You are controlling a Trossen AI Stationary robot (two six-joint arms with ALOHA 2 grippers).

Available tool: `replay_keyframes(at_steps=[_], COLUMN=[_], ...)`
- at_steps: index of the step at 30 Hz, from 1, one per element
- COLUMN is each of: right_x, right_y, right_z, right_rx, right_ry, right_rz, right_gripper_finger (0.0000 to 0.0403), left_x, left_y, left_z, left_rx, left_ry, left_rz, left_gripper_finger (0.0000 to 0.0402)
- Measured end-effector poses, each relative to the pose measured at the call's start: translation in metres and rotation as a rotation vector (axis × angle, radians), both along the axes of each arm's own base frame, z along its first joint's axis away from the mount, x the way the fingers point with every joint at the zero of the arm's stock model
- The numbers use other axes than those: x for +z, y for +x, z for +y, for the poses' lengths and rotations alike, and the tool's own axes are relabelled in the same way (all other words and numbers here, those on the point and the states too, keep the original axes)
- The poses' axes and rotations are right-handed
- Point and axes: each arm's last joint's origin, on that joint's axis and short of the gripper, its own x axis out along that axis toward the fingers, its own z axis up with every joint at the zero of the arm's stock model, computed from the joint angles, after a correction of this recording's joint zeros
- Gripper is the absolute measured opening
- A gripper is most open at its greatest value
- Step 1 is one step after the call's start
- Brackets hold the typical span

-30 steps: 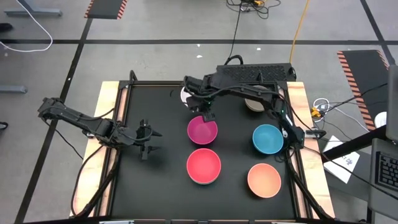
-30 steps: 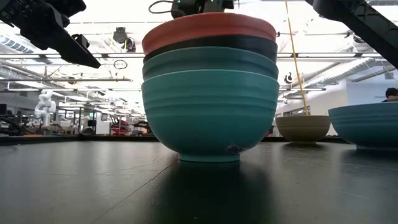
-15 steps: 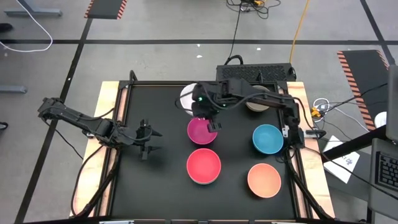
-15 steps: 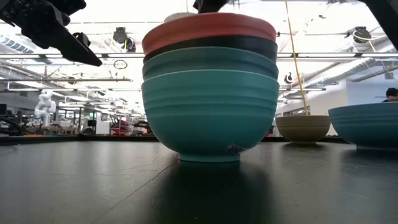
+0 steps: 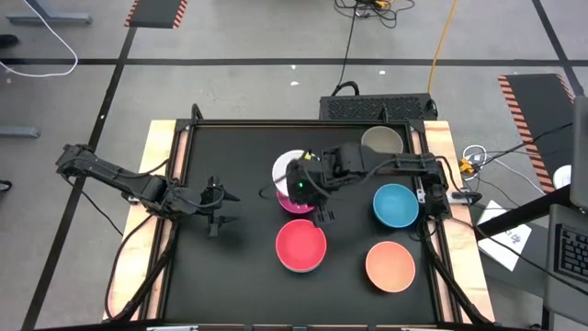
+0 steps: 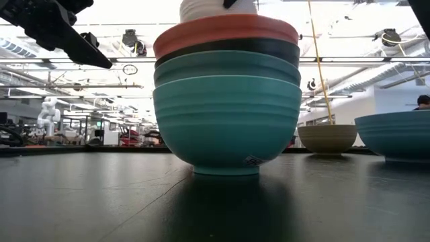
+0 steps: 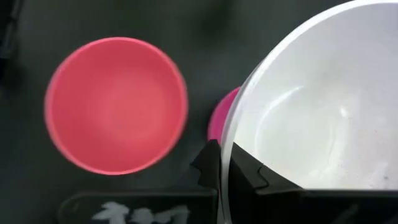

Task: Nest bowls inside each other
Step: Stack the white bowl on the orange bowl

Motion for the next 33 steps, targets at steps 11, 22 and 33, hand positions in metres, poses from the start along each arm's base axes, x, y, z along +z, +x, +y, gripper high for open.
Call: replay_keyframes(at_steps=[11, 22, 33], right_x=[0.000, 0.003, -0.004], right_y=[-0.011, -0.015, -0.010], right_z=[0.061, 0.094, 0.105], right_rx=[0.019, 0.048, 0.042], right_ry=[0.058, 0.111, 0.225], right_rz=[0.006, -0.058, -0.041], right_gripper_finger=[0.0000, 0.0000, 0.0000], left_x=[0.000, 0.001, 0.001], left_y=[0.000, 0.000, 0.000], left_z=[0.000, 0.000, 0.000], left_rx=[-0.002, -0.002, -0.002], left_ry=[0.002, 0.001, -0.001], left_rz=[-0.006, -0.009, -0.009], left_gripper_finger=[0.0269, 0.0269, 0.0269])
